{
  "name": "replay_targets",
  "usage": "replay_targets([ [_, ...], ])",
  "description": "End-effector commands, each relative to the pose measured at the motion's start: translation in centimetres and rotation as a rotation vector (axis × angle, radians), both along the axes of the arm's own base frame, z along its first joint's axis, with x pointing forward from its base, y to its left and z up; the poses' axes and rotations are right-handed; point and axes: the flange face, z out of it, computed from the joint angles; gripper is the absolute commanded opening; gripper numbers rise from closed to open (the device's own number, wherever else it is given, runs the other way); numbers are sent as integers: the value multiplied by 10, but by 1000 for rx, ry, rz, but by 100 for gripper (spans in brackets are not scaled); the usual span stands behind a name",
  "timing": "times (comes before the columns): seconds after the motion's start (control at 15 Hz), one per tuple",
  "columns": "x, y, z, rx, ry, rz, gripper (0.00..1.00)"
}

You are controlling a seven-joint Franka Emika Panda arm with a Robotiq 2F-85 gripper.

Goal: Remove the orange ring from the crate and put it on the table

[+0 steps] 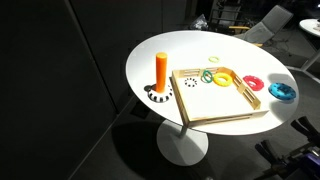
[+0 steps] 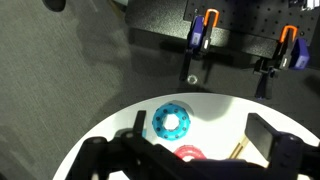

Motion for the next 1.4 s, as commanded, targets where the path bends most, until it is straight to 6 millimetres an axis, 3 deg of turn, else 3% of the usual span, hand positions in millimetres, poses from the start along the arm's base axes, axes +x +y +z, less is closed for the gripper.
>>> replay_targets([
  [0.0,30,10,-10,2,-42,-16,100],
  [0.53,87,50,-61,-9,-179,-12,100],
  [1.0,121,90,-117,1,-248,-70,100],
  [1.33,142,116,-144,12,-279,-150,100],
])
